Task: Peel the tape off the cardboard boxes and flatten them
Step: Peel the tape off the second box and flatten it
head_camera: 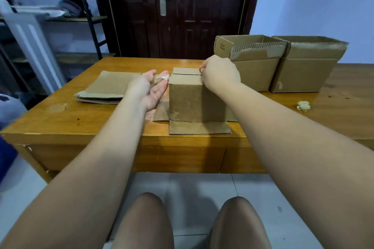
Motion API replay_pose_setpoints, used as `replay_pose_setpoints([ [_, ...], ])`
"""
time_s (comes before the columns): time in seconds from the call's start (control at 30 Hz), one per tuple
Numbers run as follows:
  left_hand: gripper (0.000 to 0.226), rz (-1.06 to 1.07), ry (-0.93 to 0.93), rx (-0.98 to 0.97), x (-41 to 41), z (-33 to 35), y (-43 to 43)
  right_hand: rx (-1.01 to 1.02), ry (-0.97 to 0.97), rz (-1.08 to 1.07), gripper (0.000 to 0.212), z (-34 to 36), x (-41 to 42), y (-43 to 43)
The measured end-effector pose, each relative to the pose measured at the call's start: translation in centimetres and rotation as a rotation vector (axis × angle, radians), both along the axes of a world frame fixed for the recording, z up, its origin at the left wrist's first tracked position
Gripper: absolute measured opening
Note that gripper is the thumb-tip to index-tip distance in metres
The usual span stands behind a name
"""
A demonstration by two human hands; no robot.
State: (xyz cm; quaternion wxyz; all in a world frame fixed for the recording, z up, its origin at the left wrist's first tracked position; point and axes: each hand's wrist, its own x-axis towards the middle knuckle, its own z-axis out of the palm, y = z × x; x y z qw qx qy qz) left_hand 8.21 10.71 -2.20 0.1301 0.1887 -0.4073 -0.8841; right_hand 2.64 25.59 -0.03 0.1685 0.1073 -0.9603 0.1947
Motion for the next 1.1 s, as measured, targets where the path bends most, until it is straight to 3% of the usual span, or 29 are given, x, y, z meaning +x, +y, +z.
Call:
replay_pose_setpoints([
  [0.1, 0.016, 0.004, -0.057, 0.410, 0.2, -1.0, -0.4, -0.002, -0.003, 0.006, 0.027, 0.0, 0.0, 0.0],
  [0.17, 0.020, 0.017, -0.076, 0.465, 0.2, -1.8, -0.2, -0.004, 0.002, 0.011, 0.027, -0.1, 0.0, 0.0],
  [0.23, 0.015, 0.021, -0.095, 0.271, -0.1, -2.1, 0.5, -0.002, 0.003, 0.012, 0.027, -0.1, 0.1, 0.0],
  [0.37, 0.024, -0.041, -0.063, -0.389, -0.4, -1.2, 1.0, -0.012, 0.004, 0.012, 0.027, -0.1, 0.0, 0.1],
  [0.57, 0.032, -0.278, -0.072, -0.583, 1.4, -1.1, -0.6, -0.021, 0.008, 0.009, 0.026, -0.1, 0.0, 0.1],
  [0.77, 0.023, -0.169, -0.167, -1.300, 1.2, -1.5, -0.9, -0.030, -0.009, -0.003, 0.026, -0.1, -0.1, 0.0],
  [0.83, 0.021, -0.140, -0.209, -1.435, 1.1, -1.4, -0.4, -0.028, -0.015, -0.001, 0.027, -0.2, -0.1, 0.0],
  [0.9, 0.028, -0.076, -0.230, -1.381, 1.2, -1.4, 0.0, -0.033, -0.016, -0.003, 0.028, -0.2, -0.2, 0.0],
  [1.03, 0.031, 0.057, -0.157, -0.739, 2.0, -0.6, -0.7, -0.032, -0.021, -0.003, 0.027, -0.2, -0.3, 0.0],
  [1.1, 0.053, 0.055, -0.101, -0.701, 2.4, 0.0, -0.9, -0.032, -0.015, -0.003, 0.026, -0.2, -0.3, 0.0],
])
